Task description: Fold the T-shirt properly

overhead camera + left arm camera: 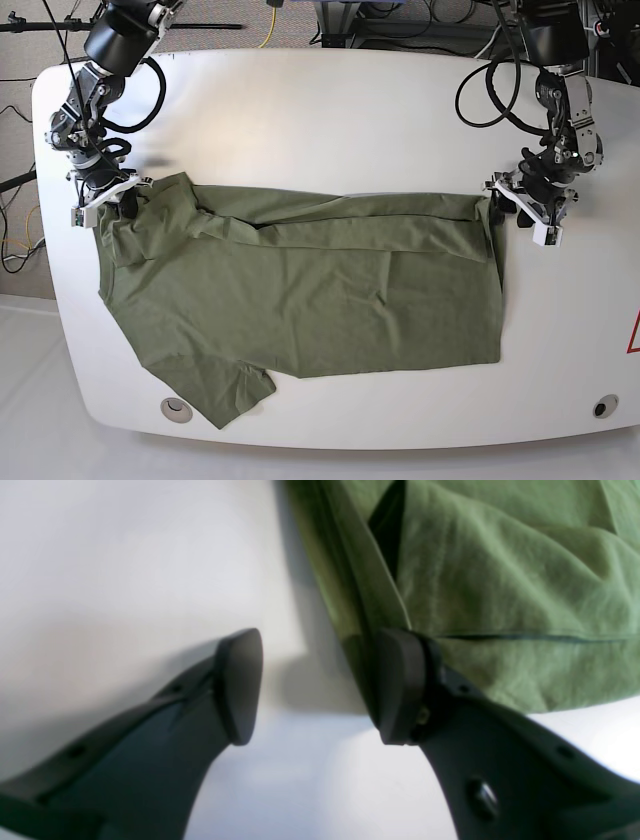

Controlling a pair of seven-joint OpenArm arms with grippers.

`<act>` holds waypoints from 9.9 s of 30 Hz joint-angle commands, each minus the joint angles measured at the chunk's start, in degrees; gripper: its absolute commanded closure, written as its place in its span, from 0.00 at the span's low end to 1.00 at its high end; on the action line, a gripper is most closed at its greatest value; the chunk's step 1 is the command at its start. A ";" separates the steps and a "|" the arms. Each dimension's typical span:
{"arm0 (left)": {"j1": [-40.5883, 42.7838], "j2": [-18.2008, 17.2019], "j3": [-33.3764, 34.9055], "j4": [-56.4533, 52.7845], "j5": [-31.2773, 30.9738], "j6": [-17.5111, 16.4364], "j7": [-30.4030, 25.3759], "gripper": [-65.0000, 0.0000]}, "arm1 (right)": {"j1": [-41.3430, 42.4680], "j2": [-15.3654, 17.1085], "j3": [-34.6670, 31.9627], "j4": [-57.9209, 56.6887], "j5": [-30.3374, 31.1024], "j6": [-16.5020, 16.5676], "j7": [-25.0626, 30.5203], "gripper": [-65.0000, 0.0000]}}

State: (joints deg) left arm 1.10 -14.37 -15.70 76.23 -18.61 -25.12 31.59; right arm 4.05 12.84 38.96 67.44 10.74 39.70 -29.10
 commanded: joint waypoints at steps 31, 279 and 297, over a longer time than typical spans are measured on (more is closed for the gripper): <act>0.15 -0.78 0.04 2.01 -0.58 -0.71 0.88 0.80 | 0.50 0.61 0.14 0.93 0.31 0.30 0.55 0.99; 14.15 -0.75 -1.89 13.59 6.00 -5.22 -0.90 0.93 | -11.07 -6.66 1.04 21.57 -8.68 0.30 -6.54 0.99; 13.76 -2.13 -1.69 15.45 -2.62 -5.25 1.93 0.88 | -11.67 -3.35 2.32 21.83 -3.48 0.30 -5.38 0.98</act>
State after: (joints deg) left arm 14.85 -15.59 -17.19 90.30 -20.03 -30.13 34.26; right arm -8.05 8.43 40.62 87.02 5.41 40.05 -35.83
